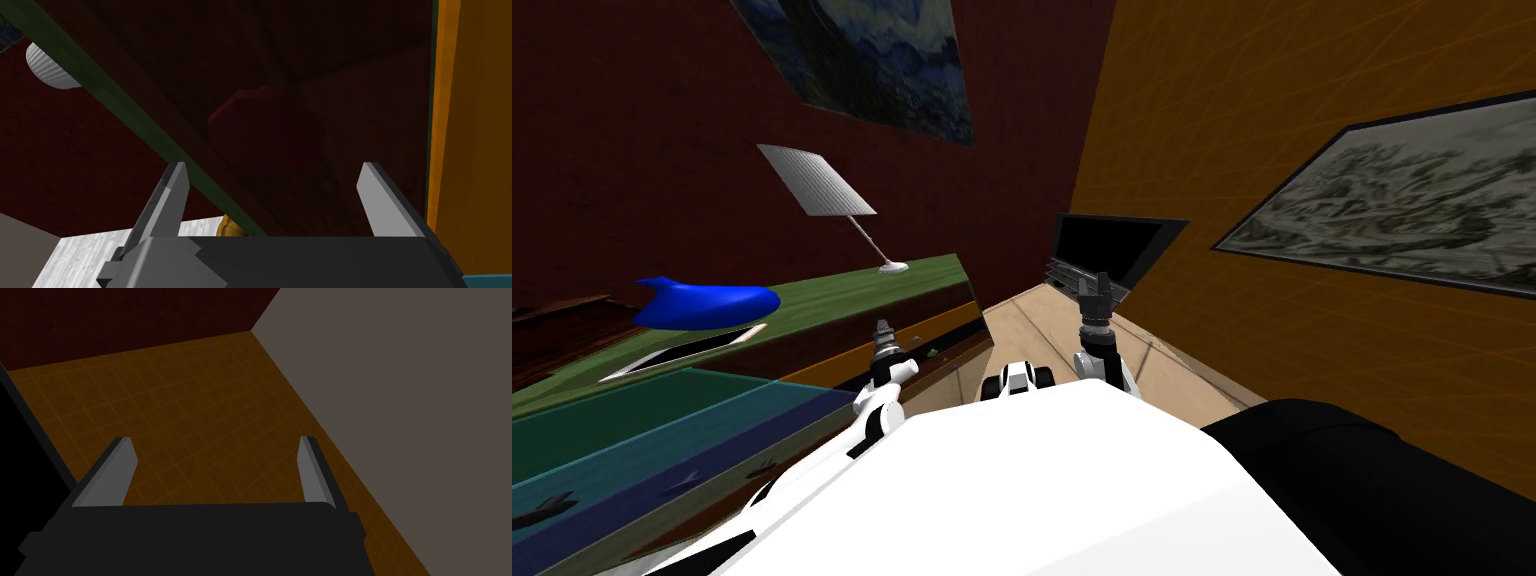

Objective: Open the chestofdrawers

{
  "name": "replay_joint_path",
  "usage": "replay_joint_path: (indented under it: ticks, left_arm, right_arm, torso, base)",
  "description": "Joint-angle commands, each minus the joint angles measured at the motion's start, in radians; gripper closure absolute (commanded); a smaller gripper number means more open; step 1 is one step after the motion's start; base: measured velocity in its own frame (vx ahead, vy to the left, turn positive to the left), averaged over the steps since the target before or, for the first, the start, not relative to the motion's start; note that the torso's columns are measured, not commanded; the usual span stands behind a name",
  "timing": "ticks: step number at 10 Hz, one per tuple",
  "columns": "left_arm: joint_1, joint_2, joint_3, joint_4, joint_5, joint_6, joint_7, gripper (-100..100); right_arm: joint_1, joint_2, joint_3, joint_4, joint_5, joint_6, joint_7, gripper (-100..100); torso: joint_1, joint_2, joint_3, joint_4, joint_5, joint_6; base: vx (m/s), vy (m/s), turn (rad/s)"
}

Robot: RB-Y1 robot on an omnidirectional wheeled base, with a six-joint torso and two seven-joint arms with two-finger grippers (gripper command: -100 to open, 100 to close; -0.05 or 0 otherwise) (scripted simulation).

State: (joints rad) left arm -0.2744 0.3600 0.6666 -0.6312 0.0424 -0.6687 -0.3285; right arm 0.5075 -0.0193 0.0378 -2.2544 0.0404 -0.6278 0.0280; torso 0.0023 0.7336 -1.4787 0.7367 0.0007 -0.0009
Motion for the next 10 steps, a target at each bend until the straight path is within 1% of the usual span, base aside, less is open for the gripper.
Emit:
replay_joint_path:
  ticks: [1, 2, 3, 4, 5, 6, 7, 8, 9, 10]
  left_arm:
    - [-0.053, 0.040, 0.052, 0.069, 0.026, -0.027, -0.028, -100]
    - [-0.069, 0.040, 0.076, 0.083, 0.026, -0.027, -0.028, -100]
    - [-0.077, 0.040, 0.076, 0.118, 0.026, -0.027, -0.028, -100]
    - [-0.075, 0.046, 0.069, 0.119, 0.025, -0.037, -0.023, -100]
    - [-0.028, 0.007, 0.020, 0.075, 0.000, -0.011, -0.001, 100]
    - [-0.013, 0.007, 0.002, 0.043, 0.000, -0.011, -0.001, 100]
    - [0.030, -0.025, -0.036, -0.016, -0.026, 0.006, 0.025, 100]
    - [0.050, -0.025, -0.067, -0.054, -0.026, 0.006, 0.025, 100]
    - [0.050, -0.025, -0.071, -0.054, -0.026, 0.006, 0.025, 100]
    - [0.096, -0.058, -0.114, -0.097, -0.053, 0.022, 0.051, 100]
  right_arm:
    - [0.000, 0.000, 0.000, 0.000, 0.000, 0.000, 0.000, 0]
    - [-0.001, 0.000, 0.000, 0.000, 0.000, 0.000, 0.000, 0]
    - [0.000, 0.000, 0.000, 0.000, 0.000, 0.000, 0.000, 0]
    - [0.000, 0.000, 0.000, 0.000, 0.000, 0.000, 0.000, 0]
    - [0.000, 0.000, 0.000, 0.000, 0.000, 0.000, 0.000, 0]
    - [0.001, 0.000, 0.000, 0.000, 0.000, 0.000, 0.000, 0]
    - [0.001, 0.000, 0.000, 0.000, 0.000, 0.000, 0.000, 0]
    - [0.001, 0.000, 0.000, 0.000, 0.000, 0.000, 0.000, 0]
    - [0.001, 0.000, 0.000, 0.000, 0.000, 0.000, 0.000, 0]
    - [0.000, 0.000, 0.000, 0.000, 0.000, 0.000, 0.000, 0]
  torso:
    - [-0.001, 0.000, 0.000, 0.000, 0.000, 0.001]
    - [-0.005, 0.007, 0.004, 0.002, -0.001, 0.003]
    - [-0.005, 0.008, 0.005, 0.003, -0.002, 0.001]
    - [-0.002, 0.005, 0.003, 0.002, -0.001, -0.001]
    - [0.000, 0.002, 0.001, 0.001, 0.000, 0.000]
    - [0.000, -0.003, -0.002, 0.001, -0.002, -0.002]
    - [0.004, -0.001, -0.001, 0.000, -0.001, -0.006]
    - [0.008, 0.000, 0.000, 0.000, 0.001, -0.004]
    - [0.005, 0.004, 0.002, 0.001, 0.001, 0.000]
    - [0.000, 0.008, 0.005, 0.002, 0.000, 0.002]
  base:
    - [-0.100, -0.037, -0.416]
    - [-0.116, -0.053, -0.403]
    - [-0.061, -0.034, -0.036]
    - [-0.023, -0.015, 0.016]
    - [0.132, 0.032, 0.358]
    - [0.154, 0.049, 0.372]
    - [0.163, 0.066, 0.436]
    - [0.151, 0.066, 0.395]
    - [0.078, 0.037, 0.098]
    - [0.138, 0.036, 0.310]
